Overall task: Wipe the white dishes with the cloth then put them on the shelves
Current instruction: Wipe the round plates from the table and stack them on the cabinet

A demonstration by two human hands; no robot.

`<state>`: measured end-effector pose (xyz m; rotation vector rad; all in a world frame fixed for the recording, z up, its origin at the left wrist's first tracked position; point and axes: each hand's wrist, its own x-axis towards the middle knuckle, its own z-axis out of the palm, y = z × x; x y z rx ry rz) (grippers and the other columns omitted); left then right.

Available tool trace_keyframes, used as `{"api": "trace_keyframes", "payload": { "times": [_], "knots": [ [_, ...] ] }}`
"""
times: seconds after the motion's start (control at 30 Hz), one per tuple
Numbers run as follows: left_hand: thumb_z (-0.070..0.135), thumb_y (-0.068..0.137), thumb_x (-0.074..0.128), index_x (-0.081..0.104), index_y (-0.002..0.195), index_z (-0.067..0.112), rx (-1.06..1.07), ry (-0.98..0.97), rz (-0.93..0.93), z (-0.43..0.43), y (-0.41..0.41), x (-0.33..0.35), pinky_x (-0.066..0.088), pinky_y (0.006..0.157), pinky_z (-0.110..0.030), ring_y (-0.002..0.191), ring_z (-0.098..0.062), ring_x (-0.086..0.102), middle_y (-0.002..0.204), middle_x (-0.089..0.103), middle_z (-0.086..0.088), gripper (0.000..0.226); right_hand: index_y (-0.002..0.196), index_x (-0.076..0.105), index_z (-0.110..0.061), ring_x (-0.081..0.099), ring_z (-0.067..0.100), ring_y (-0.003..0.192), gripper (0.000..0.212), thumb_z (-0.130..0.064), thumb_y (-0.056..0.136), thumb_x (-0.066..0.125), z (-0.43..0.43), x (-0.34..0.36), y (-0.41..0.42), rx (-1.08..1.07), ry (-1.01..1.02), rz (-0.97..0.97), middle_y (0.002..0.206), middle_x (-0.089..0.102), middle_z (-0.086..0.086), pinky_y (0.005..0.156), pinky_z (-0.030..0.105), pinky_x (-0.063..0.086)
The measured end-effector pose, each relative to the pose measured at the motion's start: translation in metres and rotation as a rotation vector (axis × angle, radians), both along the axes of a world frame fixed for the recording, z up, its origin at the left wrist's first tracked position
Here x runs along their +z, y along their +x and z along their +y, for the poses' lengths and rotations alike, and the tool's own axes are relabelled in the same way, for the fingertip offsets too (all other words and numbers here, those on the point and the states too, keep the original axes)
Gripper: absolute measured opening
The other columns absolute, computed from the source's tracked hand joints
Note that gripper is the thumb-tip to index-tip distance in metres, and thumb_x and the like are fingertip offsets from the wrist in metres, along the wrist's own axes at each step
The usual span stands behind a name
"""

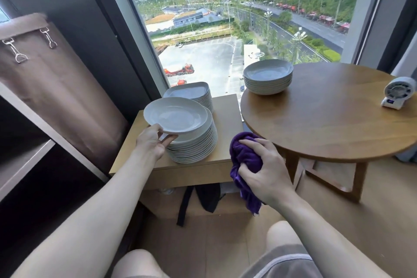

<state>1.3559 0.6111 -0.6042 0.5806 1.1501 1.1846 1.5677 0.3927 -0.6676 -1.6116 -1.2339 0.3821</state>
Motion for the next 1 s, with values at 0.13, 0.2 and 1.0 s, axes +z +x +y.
{"api": "trace_keyframes", "payload": {
  "times": [0.13,0.2,1.0],
  "knots": [
    [-0.020,0.088,0.045,0.054,0.132,0.000,-0.030,-0.001,0.039,0.004,0.002,0.000,0.064,0.059,-0.051,0.120,-0.040,0.059,0.130,0.056,-0.022,0.049,0.132,0.062,-0.038,0.047,0.000,0.120,0.055,-0.040,0.076,0.065,0.000,-0.002,-0.002,0.024,-0.002,0.006,0.132,0.049,-0.018,0.092,-0.003,0.027],
    [-0.021,0.088,0.044,0.054,0.131,-0.002,-0.031,-0.009,0.061,0.007,0.003,-0.001,0.064,0.062,-0.052,0.119,-0.042,0.059,0.130,0.056,-0.022,0.048,0.132,0.062,-0.038,0.047,-0.001,0.119,0.055,-0.040,0.076,0.065,0.000,-0.003,-0.003,0.033,-0.006,0.008,0.132,0.048,-0.020,0.091,-0.002,0.028],
    [0.003,0.095,0.056,0.057,0.134,0.000,-0.147,-0.030,0.744,0.005,-0.004,-0.016,0.056,0.051,-0.029,0.093,-0.025,0.069,0.118,0.069,-0.017,0.039,0.133,0.061,-0.038,0.050,0.006,0.122,0.057,-0.042,0.076,0.065,0.000,-0.004,-0.004,0.050,-0.039,0.016,0.135,0.049,-0.018,0.104,0.026,0.042]
  ]
}}
